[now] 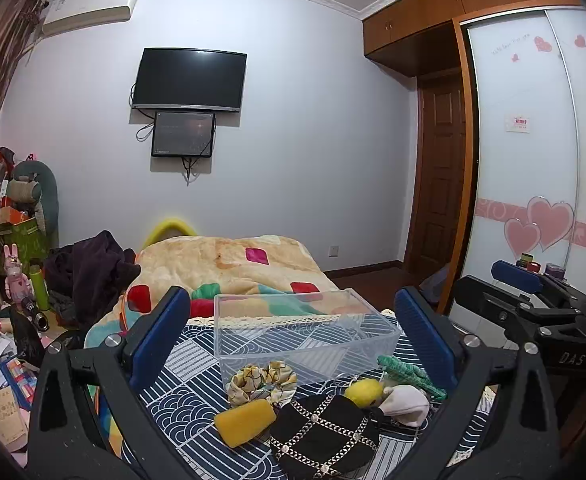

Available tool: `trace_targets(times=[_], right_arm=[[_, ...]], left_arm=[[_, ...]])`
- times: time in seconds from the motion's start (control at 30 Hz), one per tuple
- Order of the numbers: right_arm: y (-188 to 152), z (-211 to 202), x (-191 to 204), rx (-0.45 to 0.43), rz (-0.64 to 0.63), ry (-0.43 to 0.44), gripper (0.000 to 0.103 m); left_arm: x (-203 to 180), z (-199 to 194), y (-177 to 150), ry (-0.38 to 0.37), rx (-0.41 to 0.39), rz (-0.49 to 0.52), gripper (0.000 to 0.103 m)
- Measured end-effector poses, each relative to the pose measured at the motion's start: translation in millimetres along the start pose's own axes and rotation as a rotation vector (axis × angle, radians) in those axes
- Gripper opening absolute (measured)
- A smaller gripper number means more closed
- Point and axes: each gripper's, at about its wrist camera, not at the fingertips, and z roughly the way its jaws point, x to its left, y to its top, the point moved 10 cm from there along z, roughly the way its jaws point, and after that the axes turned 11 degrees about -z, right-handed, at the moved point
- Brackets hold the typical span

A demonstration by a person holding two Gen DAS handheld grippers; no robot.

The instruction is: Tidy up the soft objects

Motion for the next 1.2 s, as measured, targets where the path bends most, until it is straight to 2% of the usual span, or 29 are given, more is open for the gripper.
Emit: trace_targets(times=[1.2], right_arm=[[0.6, -3.2, 0.2, -0.017, -0.003, -0.002, 0.103]], left_arm=[[-1.3, 2.1, -0.2, 0.005, -0.002, 0.007, 0.103]])
